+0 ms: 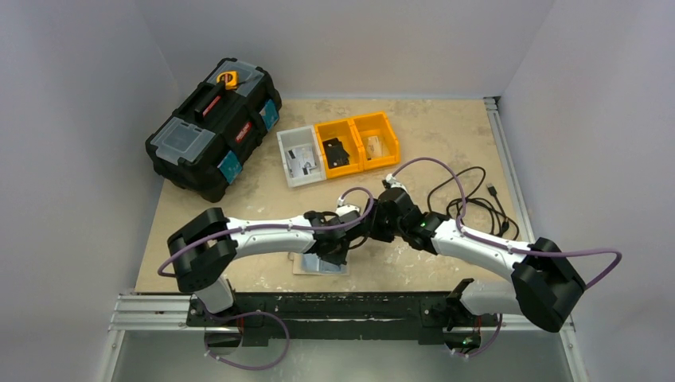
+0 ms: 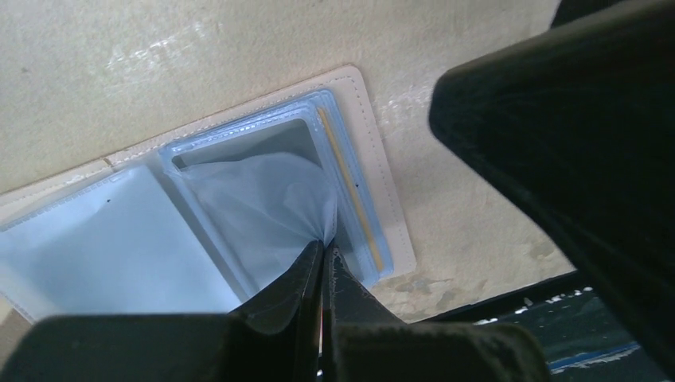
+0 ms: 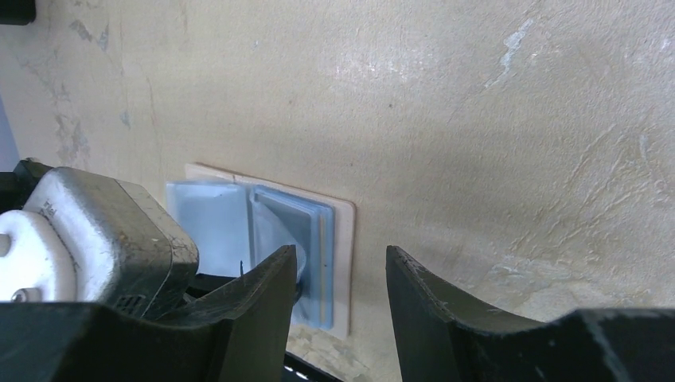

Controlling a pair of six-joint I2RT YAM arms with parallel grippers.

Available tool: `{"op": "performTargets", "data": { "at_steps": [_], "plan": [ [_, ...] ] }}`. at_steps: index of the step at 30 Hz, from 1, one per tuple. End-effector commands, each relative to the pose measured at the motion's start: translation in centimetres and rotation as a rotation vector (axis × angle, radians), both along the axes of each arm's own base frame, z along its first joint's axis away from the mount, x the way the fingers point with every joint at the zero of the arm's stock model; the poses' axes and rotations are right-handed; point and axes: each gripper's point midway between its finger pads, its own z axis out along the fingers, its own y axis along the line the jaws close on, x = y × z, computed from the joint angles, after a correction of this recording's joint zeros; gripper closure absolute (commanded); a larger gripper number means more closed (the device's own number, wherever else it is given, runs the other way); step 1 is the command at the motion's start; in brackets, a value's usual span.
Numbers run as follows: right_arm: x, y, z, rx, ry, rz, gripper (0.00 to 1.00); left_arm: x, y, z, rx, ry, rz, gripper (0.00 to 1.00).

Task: Take the credit cards out of the card holder
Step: Remove the credit card from the card holder.

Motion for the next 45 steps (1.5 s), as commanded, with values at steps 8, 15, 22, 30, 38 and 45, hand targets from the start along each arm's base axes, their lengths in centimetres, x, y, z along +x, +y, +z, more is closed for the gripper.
{"op": "performTargets", "data": {
  "at_steps": [8,15,22,30,38,45],
  "plan": [
    [-0.5,1.8,0.2,0.022,-0.015,0.08,0.55,1.3,-0.7,3.2,-0.297,0.0,0.13,1.0],
    [-1.9,5.2,0.1,0.024,-0.006,0.153,0.56,1.3,1.3,3.3,-0.411,0.005,0.198,1.0],
    [-2.8,9.2,-0.2,0.018,0.003,0.236,0.6,1.1,2.5,3.6,-0.446,-0.021,0.22,0.99],
    [-2.4,12.5,0.0,0.027,0.001,0.296,0.62,1.2,5.9,4.6,-0.368,-0.085,0.292,0.78],
    [-4.0,16.6,0.2,0.065,0.022,0.388,0.62,0.9,12.6,7.1,-0.234,-0.206,0.458,0.73],
    [-6.6,18.8,-1.8,0.063,0.072,0.449,0.63,0.4,14.9,9.3,-0.252,-0.255,0.503,0.73]
  ]
}}
